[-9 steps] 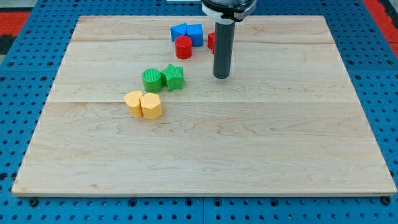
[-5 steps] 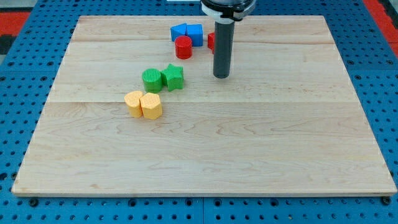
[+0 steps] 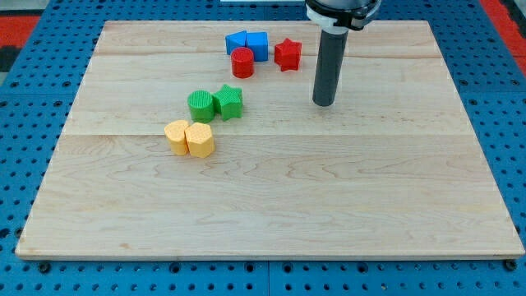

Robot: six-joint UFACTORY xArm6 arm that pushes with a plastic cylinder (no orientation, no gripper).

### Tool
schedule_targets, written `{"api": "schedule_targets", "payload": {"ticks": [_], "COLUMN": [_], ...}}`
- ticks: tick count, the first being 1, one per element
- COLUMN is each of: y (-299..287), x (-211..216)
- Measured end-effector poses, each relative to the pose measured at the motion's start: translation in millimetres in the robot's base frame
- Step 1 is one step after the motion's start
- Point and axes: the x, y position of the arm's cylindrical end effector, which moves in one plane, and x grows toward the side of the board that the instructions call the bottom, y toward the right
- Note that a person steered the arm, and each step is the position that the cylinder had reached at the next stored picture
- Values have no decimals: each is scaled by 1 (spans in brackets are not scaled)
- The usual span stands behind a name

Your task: Move your arm around right to the green star

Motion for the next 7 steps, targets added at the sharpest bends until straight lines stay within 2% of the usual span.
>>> {"api": "schedule_targets", "payload": {"ticks": [2,4,7], "y": [-18,-43,-112], "x": [6,-14,-18]}}
